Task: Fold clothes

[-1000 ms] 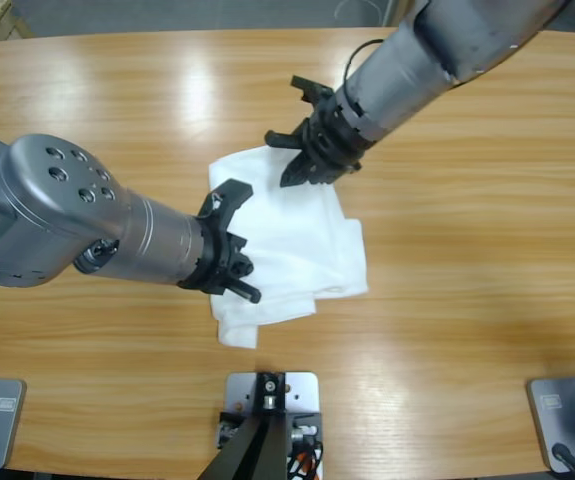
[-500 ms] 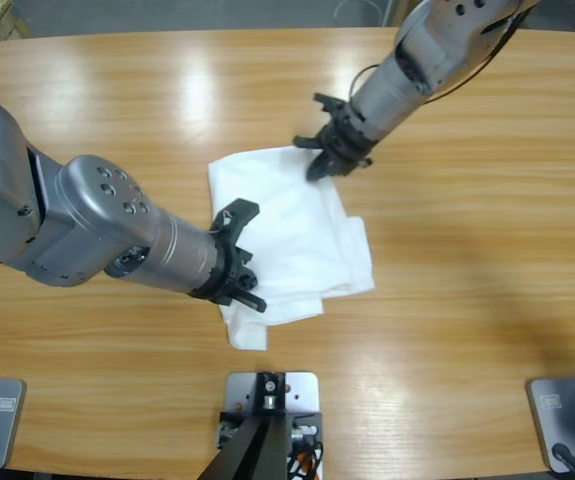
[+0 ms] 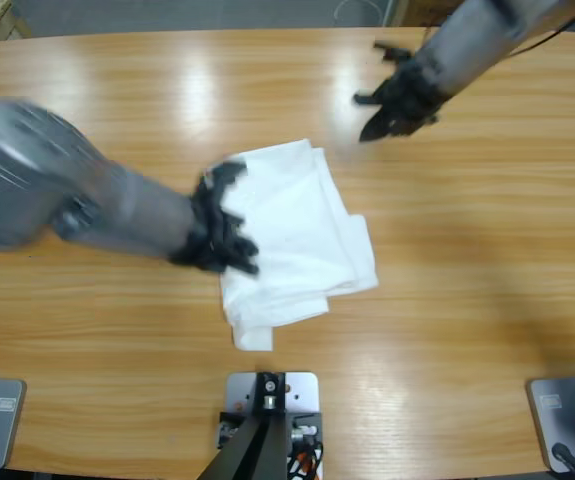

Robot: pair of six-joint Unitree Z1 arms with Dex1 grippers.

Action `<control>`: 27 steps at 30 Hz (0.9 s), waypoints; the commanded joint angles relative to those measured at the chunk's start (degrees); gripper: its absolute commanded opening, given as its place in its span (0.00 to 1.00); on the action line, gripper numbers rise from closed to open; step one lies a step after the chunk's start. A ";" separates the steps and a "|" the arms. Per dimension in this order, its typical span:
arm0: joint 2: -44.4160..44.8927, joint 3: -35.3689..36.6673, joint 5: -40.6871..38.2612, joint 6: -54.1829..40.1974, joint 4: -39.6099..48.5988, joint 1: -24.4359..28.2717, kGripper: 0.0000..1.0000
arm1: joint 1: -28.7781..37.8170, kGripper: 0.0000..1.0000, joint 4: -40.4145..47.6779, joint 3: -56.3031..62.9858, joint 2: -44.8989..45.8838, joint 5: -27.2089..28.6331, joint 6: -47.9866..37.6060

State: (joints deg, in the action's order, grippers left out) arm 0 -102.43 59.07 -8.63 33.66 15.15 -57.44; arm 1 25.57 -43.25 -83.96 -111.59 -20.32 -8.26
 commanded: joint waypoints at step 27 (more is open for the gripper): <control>-30.46 42.67 3.85 -56.60 41.10 1.19 1.00 | 1.76 1.00 -19.75 21.82 41.46 15.58 2.37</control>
State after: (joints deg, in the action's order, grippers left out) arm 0 -124.40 99.75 -6.46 -22.34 55.42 -55.54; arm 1 26.74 -63.05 -64.21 -70.89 -5.39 -5.20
